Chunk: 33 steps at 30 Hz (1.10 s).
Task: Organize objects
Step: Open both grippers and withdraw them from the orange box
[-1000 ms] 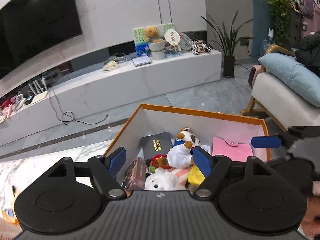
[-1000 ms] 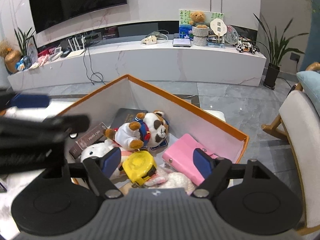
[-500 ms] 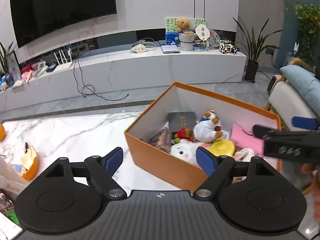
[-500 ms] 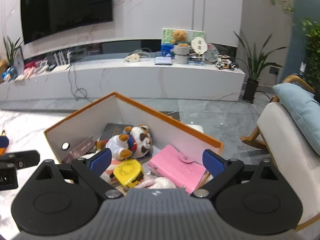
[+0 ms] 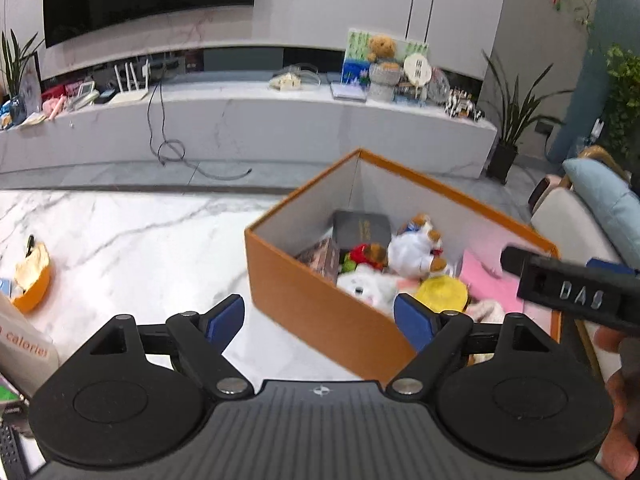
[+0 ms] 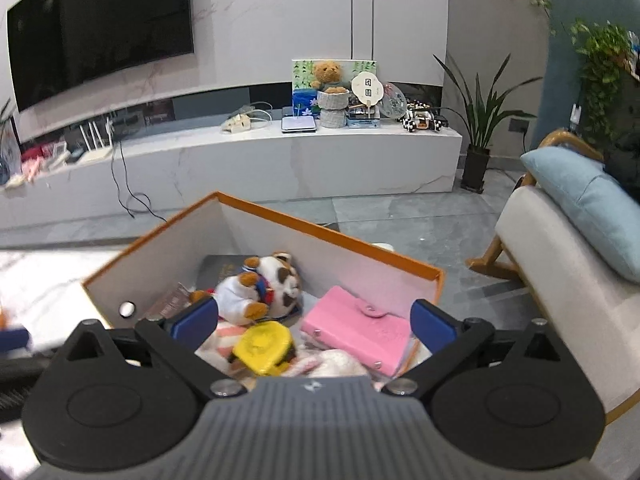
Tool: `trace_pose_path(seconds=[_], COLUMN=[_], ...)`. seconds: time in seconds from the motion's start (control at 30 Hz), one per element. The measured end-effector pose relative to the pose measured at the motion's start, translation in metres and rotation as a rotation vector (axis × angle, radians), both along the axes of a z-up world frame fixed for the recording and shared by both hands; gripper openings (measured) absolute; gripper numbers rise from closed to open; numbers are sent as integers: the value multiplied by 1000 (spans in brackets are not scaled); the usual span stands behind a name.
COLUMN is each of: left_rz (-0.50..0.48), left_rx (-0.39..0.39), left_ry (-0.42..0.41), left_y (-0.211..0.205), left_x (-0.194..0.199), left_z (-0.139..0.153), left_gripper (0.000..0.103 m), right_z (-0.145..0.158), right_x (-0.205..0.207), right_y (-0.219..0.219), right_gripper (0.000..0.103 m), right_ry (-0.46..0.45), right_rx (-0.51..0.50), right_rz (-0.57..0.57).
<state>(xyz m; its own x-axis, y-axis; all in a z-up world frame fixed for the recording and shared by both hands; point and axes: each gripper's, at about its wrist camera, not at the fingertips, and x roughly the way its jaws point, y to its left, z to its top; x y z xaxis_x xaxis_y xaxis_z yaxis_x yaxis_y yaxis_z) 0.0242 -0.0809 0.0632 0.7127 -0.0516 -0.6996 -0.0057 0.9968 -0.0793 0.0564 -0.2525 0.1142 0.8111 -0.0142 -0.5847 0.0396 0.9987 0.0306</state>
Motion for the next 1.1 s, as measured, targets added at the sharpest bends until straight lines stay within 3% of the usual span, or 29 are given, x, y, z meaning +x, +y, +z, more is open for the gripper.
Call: trace_pose_path(seconds=[0.23, 0.57, 1.1], left_rz=[5, -7, -27], left_rx=[47, 24, 117], left_ry=[23, 58, 94], left_y=[3, 7, -16], left_x=[-6, -5, -4], left_z=[-4, -9, -17], left_gripper=[99, 99, 99], right_z=[-3, -12, -20], right_x=[-3, -1, -15], right_y=[16, 30, 52], right_gripper=[102, 102, 102], right_ry=[-1, 35, 90], right_rx=[-6, 7, -14], right_rz=[-6, -22, -7])
